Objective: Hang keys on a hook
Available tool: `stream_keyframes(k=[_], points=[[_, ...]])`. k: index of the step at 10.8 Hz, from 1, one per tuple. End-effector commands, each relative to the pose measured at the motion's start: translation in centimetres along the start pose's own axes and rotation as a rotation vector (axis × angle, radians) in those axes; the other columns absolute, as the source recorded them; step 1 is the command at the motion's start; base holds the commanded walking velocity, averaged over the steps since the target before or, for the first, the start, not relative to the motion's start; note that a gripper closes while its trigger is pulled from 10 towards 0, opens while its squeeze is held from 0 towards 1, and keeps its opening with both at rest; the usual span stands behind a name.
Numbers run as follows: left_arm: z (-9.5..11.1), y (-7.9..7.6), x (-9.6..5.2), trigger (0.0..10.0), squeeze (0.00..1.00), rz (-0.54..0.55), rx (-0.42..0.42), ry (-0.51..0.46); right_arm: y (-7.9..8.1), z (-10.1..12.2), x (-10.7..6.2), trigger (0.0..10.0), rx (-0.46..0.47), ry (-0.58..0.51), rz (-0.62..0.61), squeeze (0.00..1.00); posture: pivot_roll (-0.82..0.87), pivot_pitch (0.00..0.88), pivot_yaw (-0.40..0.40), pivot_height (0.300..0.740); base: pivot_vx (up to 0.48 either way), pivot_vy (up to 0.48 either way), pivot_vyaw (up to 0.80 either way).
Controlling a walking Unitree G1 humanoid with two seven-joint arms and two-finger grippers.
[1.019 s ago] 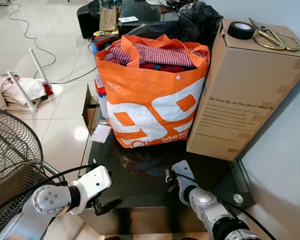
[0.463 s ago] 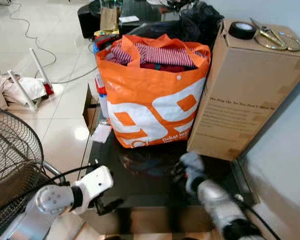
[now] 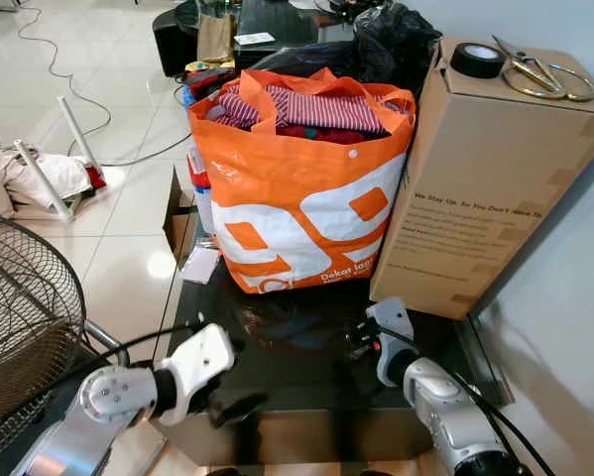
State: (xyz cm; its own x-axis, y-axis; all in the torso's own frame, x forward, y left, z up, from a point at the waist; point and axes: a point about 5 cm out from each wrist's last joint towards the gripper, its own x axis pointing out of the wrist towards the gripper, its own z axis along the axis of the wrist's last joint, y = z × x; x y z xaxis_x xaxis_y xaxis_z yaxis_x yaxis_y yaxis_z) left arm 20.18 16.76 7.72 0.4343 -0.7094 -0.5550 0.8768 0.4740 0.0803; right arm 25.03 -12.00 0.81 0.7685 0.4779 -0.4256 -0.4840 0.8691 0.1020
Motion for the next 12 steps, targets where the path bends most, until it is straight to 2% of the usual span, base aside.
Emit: stream_keyframes(k=[1,2,3,4,6,7,12], points=[[0.57,0.38,-0.24,10.0,0.0,0.005,0.009,-0.017,0.04,0.32,-0.02,0.0,0.009,-0.004,0.002,0.0,-0.04,0.0,0.004,0.74,0.0,0.0,0.0],[0.54,0.33,-0.24,10.0,0.0,0.001,0.009,-0.017,0.05,0.35,-0.03,0.0,0.008,-0.002,0.003,0.0,-0.04,0.0,0.004,0.74,0.0,0.0,0.0],[0.32,0.13,-0.27,10.0,0.0,-0.008,0.007,-0.009,0.06,0.43,-0.01,1.0,0.004,0.005,0.001,0.0,-0.04,0.0,0.003,0.74,0.0,0.0,0.0],[0.18,0.04,-0.27,10.0,0.0,-0.013,0.011,0.001,-0.01,0.45,0.0,9.9,-0.009,0.015,-0.013,0.0,-0.04,0.0,0.003,0.74,0.0,0.0,0.0],[0.18,0.08,-0.32,10.0,0.0,-0.016,0.015,0.005,0.06,0.46,0.05,10.0,-0.013,0.025,-0.011,0.0,-0.04,0.0,0.004,0.74,0.0,0.0,0.0],[0.19,0.1,-0.36,10.0,0.0,-0.017,0.018,0.008,0.12,0.28,0.08,10.0,-0.014,0.036,-0.014,1.0,-0.04,0.0,0.005,0.74,0.0,0.0,0.0],[0.23,0.12,-0.35,10.0,0.0,-0.019,0.023,0.012,-0.12,-0.1,0.14,10.0,-0.029,0.067,-0.033,1.0,-0.04,0.0,0.005,0.74,0.0,0.0,0.0]])
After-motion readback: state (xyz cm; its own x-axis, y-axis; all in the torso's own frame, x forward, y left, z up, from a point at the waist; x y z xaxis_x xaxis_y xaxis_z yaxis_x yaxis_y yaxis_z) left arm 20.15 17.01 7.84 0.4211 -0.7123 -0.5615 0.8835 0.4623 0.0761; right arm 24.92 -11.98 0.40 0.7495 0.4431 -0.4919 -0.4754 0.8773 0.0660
